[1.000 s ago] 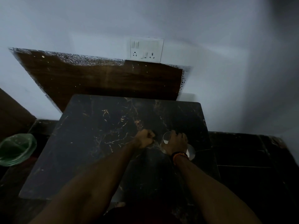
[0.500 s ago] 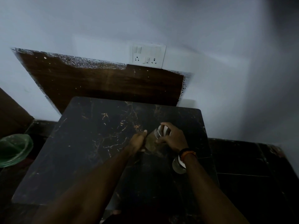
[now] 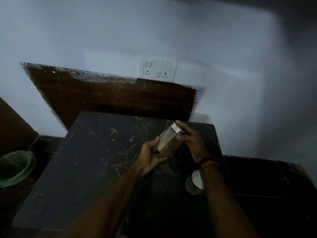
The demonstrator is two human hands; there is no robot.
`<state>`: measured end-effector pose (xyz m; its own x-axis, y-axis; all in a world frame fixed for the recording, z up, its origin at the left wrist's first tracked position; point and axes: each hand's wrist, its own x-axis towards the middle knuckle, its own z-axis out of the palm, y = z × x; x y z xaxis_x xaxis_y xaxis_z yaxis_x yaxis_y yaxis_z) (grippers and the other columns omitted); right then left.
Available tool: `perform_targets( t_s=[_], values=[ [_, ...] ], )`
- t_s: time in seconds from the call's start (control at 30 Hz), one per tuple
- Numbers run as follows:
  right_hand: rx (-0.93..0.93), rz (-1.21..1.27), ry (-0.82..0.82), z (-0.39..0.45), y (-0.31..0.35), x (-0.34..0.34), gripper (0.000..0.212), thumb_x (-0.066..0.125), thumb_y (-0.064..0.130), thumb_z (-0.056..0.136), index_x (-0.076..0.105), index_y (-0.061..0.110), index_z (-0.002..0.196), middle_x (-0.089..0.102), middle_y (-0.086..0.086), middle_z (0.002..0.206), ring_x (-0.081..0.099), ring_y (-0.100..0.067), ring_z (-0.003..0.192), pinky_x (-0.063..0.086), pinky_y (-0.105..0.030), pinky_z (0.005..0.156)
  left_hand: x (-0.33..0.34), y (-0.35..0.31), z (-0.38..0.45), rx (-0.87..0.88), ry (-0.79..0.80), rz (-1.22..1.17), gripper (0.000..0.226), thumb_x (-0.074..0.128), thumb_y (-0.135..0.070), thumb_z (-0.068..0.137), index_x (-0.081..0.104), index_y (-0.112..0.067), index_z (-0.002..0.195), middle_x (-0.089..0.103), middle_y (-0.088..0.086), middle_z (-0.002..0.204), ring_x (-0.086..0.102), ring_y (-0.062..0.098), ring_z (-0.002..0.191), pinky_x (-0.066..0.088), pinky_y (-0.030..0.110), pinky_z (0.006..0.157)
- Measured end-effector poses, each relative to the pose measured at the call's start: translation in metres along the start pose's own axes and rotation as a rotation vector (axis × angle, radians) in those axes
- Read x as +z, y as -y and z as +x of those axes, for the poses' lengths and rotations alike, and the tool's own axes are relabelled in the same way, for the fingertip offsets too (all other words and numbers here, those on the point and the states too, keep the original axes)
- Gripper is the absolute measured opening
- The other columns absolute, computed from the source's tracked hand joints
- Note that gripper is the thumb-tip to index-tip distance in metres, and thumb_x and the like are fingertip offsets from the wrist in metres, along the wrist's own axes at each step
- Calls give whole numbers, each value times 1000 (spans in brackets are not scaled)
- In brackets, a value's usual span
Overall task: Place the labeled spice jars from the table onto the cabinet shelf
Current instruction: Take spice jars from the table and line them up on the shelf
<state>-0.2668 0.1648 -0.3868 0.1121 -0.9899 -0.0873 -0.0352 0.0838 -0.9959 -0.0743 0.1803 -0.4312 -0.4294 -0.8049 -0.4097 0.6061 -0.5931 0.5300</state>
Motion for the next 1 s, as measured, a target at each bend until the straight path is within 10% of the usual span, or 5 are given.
perform_targets(
  t_s=[0.4, 1.0],
  values=[
    [61, 90, -248, 13, 16, 19, 90, 74, 54, 71, 35, 37, 150, 35, -8, 156, 56, -15, 111, 54, -38, 86, 31, -11, -12, 245, 33, 413, 75, 87, -14, 67, 57, -18, 135, 62, 10, 135, 63, 26, 122, 54, 47, 101],
    [-35, 549, -175, 3, 65, 17, 64, 60, 37, 80, 54, 14, 140, 59, -22, 131, 63, -33, 104, 54, -45, 85, 56, -39, -23, 313, 250, 414, 77, 72, 5, 76, 46, -20, 144, 53, 25, 141, 53, 39, 131, 44, 58, 108]
  ],
)
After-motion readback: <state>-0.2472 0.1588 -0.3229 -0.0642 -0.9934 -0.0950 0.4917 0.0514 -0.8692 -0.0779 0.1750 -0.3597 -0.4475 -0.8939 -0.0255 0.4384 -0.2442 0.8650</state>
